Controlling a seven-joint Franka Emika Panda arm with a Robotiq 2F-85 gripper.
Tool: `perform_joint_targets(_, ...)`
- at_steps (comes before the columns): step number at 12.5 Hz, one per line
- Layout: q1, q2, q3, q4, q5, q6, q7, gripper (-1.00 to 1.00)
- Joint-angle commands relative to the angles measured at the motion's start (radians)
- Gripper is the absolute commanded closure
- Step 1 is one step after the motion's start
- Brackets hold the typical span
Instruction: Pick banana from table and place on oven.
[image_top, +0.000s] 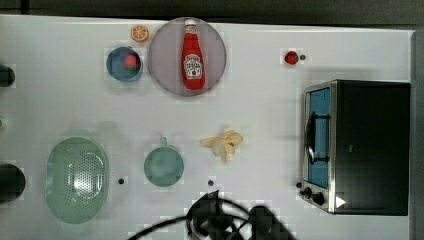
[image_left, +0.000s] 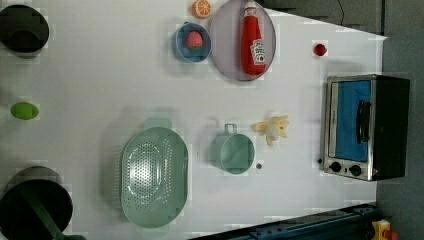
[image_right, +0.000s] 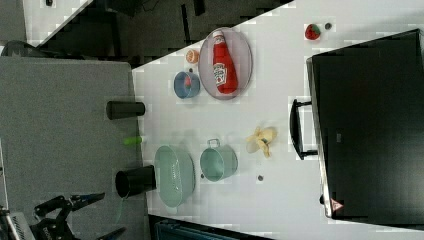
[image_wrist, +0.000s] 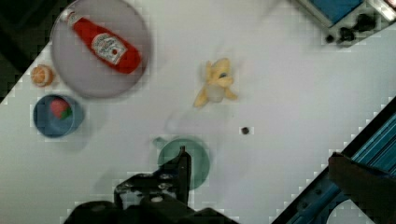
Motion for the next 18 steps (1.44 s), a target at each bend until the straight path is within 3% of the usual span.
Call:
perform_joint_targets(1, -0.006, 0.195, -0.001, -0.068, 0.015, 0.080, 0.031, -1.00)
perform_joint_targets(13, -0.010, 0.640, -0.022, -0.336, 0.015, 0.804, 0.031, -1.00)
perform_joint_targets(18, -0.007, 0.845, -0.027, -0.360, 0.015, 1.026, 0.034, -1.00)
